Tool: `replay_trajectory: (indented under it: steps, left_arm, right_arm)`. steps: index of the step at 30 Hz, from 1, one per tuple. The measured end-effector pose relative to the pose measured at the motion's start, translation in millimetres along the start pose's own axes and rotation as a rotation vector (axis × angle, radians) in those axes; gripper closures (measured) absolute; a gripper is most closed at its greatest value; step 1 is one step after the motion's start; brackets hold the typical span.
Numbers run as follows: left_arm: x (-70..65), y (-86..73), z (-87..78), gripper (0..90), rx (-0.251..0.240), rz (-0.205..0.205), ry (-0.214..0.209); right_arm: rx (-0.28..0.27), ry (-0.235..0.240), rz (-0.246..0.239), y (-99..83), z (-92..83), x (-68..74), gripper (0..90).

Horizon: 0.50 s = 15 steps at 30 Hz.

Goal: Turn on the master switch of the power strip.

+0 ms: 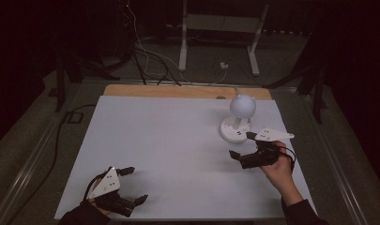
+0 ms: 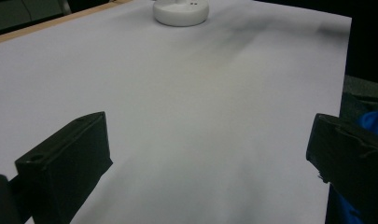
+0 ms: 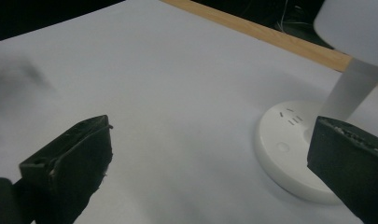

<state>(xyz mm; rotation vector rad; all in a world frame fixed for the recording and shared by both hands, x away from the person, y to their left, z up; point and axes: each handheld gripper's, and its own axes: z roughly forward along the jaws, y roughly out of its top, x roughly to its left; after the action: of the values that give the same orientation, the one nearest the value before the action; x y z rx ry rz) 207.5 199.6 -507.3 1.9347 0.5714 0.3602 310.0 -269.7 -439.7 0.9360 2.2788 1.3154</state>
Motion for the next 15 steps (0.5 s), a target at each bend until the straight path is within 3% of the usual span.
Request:
replay_trajectory:
  steps: [15]
  left_arm:
    - [0.3,-0.4,0.2,0.2,0.004,-0.004,-0.001]
  right_arm:
    - [-0.005,-0.052,0.032,3.4,4.2,-26.8,0.0]
